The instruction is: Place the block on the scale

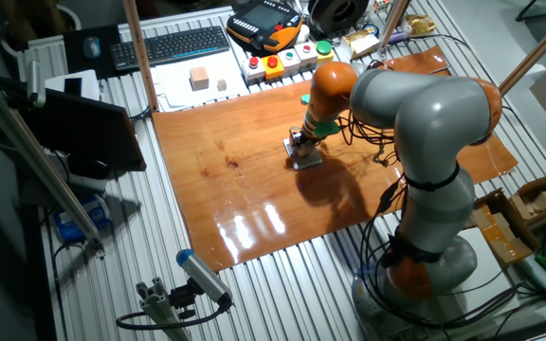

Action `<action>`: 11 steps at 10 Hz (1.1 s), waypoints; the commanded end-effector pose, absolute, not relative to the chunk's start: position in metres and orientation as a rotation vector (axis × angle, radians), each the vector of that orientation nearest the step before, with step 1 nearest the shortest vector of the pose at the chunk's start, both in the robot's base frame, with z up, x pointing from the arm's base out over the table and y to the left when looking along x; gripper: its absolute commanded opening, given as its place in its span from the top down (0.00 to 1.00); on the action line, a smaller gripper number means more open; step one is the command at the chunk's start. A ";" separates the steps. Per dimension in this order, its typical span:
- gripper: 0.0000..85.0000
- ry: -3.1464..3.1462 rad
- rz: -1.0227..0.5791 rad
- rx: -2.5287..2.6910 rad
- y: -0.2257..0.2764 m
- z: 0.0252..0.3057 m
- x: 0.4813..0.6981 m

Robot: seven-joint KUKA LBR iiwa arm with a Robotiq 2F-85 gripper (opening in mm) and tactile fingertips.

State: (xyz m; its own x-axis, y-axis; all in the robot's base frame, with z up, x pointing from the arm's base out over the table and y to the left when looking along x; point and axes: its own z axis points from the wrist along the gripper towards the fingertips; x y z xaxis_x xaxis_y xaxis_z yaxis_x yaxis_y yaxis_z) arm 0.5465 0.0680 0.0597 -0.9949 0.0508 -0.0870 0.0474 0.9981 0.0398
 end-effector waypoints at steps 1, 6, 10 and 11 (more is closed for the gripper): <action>0.25 3.052 0.060 0.079 0.068 0.059 0.547; 0.25 3.042 0.058 0.083 0.067 0.061 0.547; 0.24 3.034 0.021 0.088 0.064 0.074 0.549; 0.24 3.036 0.017 0.088 0.063 0.078 0.550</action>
State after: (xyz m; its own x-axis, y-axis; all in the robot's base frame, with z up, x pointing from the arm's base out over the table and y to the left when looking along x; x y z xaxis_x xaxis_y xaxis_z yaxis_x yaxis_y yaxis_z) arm 0.5504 0.0623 0.0790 -0.9929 0.0592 -0.1036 0.0583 0.9982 0.0119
